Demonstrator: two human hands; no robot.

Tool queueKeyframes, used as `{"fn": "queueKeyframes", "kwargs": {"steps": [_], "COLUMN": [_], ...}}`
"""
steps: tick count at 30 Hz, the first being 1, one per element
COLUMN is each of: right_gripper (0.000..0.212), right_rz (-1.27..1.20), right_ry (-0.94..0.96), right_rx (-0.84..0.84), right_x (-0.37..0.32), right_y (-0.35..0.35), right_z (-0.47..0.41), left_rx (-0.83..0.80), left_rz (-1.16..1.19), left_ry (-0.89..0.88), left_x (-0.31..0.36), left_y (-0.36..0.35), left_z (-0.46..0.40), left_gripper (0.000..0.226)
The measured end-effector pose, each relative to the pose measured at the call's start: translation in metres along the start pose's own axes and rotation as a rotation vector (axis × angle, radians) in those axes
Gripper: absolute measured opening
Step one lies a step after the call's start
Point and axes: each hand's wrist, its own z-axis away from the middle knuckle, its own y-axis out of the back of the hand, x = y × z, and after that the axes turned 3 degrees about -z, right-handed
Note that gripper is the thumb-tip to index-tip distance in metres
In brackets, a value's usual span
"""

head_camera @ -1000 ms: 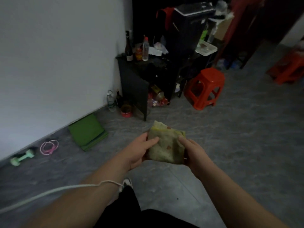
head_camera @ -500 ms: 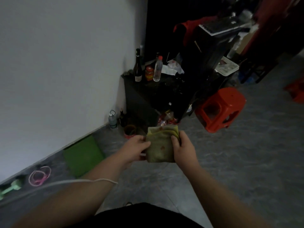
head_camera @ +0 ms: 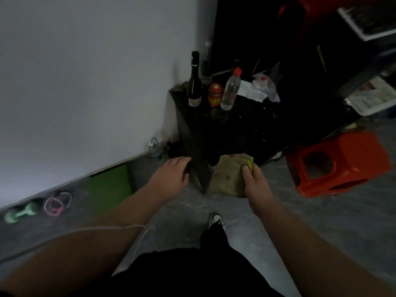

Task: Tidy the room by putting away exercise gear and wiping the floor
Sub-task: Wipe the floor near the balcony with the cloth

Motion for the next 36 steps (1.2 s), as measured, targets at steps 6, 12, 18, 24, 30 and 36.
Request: {"fn": "queueKeyframes", "kwargs": {"steps": [6,12,18,24,30,36], "right_gripper": [0.027,0.039,0.061,0.064,0.065,0.068], "right_rz": [0.085,0.449,0.984,1.205,1.375,1.453], "right_ry": [-0.116,-0.082,0.100,0.581,0.537,0.557], "right_rx": [-0.219,-0.371,-0.214,-0.332,-0.530,-0.533], "right_x": [0.006,0.018,0.044,0.060,0.085,0.097], "right_y": [0.008,-0.001,0.008,0.018,0.014,0.019], "right_z": [-0.122,-0.230,-0.252,-0.238,-0.253,-0.253], "left_rx": [-0.080,-0.030,-0.086,-0.056,-0.075,-0.061], "left_rz": [-0.116,-0.030,-0.060,-0.100,-0.091,-0.198], "left_ry": [0.091,0.148,0.116,0.146,0.189,0.183], "left_x": [0.021,0.028,0.039,0.049,0.055,0.050], "left_y": [-0.049,-0.109,-0.157,-0.167,-0.179,-0.194], "left_z": [-0.080,-0.148,-0.176,-0.180,-0.188,-0.185], "left_gripper": [0.063,0.068,0.074,0.070,0.068,0.069]}}
